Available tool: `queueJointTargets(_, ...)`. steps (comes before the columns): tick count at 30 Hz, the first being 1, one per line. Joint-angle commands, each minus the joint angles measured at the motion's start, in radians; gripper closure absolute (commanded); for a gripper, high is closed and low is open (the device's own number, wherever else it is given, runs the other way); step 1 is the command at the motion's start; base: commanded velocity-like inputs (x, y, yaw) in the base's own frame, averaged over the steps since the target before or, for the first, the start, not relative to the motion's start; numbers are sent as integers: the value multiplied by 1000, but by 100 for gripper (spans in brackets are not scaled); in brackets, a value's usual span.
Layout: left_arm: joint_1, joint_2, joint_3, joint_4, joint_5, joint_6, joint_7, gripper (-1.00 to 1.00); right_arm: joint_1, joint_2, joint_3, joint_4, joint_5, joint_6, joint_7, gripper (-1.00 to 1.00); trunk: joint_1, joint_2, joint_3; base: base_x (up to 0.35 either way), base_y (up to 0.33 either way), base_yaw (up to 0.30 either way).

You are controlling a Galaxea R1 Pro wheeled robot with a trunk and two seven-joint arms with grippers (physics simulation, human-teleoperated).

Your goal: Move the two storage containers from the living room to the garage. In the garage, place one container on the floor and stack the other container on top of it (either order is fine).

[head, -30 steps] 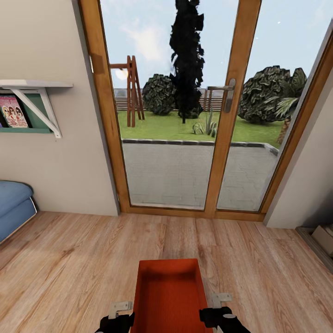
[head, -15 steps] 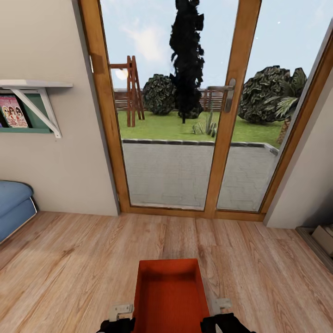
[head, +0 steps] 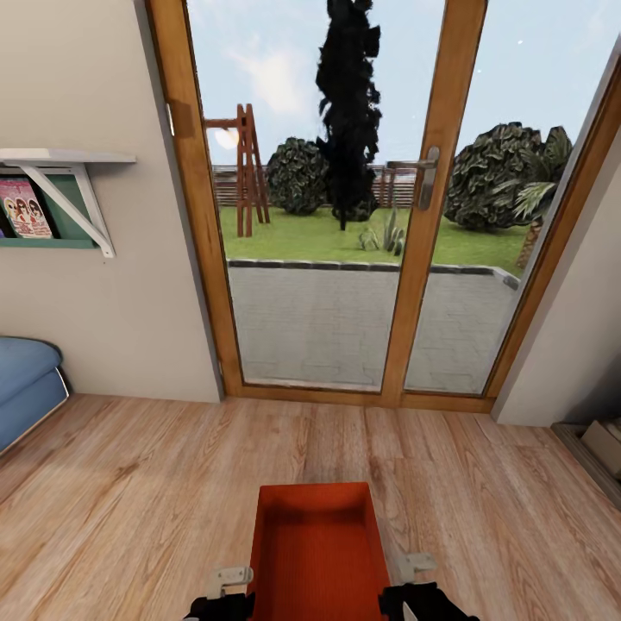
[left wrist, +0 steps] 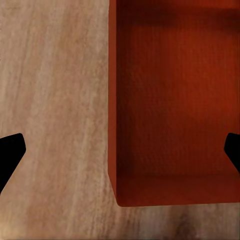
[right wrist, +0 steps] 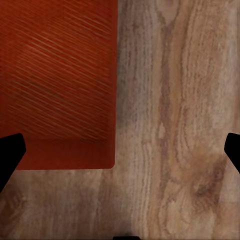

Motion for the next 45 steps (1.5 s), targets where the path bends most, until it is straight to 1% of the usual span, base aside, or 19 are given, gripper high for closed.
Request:
queueJointTargets(1, -1, -1, 8, 1, -9, -5, -1, -100, 0, -1, 5, 0, 5, 6, -3, -100, 0, 0, -1, 0, 0, 0)
queueJointTargets(5, -1, -1, 8, 0, -8, -8, -1, -100, 0, -6, 5, 10, 5, 1, -1, -100, 0, 0, -1, 0, 0, 0)
queueJointTargets(7, -1, -1, 8, 0, -6, -10, -1, -100, 0, -16, 5, 14, 5, -1, 2, -100, 0, 0, -1, 0, 0, 0)
queueJointTargets(9, -1, 0, 9, -1, -5, -15, -1, -100, 0, -19, 7, 15, 4, -2, 3, -100, 0, 0, -1, 0, 0, 0)
queueJointTargets(16, -1, 0, 9, -1, -5, -21, -1, -100, -8, -23, 7, 5, 8, 9, 4, -100, 0, 0, -1, 0, 0, 0)
queueJointTargets(18, -1, 1, 9, -2, -5, -22, -1, -100, -23, -23, 7, 5, 9, 15, 1, -100, 0, 0, -1, 0, 0, 0)
queueJointTargets(19, -2, 1, 9, -5, -4, -22, -1, -100, -43, -21, 7, 5, 9, 22, -2, -100, 0, 0, -1, 0, 0, 0)
queueJointTargets(23, -2, 2, 8, -9, -3, -27, -1, -100, -68, -18, 14, 6, 10, 30, -6, -100, 0, 0, -1, 0, 0, 0)
queueJointTargets(30, -12, 4, 8, -9, -2, -48, -1, -100, -79, -15, 50, 6, 10, 32, -10, -100, 0, 0, -1, 0, 0, 0)
queueJointTargets(33, -14, 4, 8, -6, -3, -52, -1, -100, -80, -15, 57, 8, 10, 27, -10, -100, 0, 0, -1, 0, 0, 0)
queueJointTargets(38, -14, 5, 7, -5, -5, -74, -1, -100, -81, -18, 60, 12, 10, 22, -10, -100, 0, 0, -1, 0, 0, 0)
queueJointTargets(45, -15, 7, 7, -3, -5, -97, -2, -100, -81, -11, 64, 13, 9, 20, -10, -100, 0, 0, -1, 0, 0, 0)
